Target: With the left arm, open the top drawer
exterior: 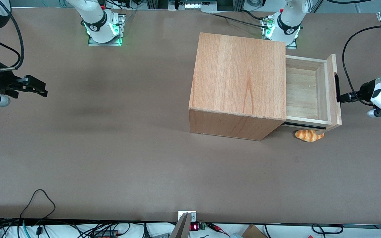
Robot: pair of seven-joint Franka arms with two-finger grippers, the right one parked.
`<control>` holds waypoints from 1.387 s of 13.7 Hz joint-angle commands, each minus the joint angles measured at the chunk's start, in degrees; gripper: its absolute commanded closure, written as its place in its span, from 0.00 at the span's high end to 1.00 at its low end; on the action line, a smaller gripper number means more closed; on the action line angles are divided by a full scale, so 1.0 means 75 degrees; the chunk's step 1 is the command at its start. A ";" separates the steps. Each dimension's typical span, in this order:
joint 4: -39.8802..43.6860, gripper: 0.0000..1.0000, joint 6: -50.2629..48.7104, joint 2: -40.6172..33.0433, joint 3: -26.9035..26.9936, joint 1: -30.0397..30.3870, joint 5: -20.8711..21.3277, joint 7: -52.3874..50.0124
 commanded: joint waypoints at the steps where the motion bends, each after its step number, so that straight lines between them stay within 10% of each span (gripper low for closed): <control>1: 0.0503 1.00 -0.0318 0.0143 -0.0028 0.0246 -0.0133 0.0140; 11: 0.1943 1.00 -0.1805 0.0236 -0.0086 0.0562 -0.0944 0.0410; 19: 0.3351 1.00 -0.2755 0.0085 -0.0836 0.0387 0.0568 0.0141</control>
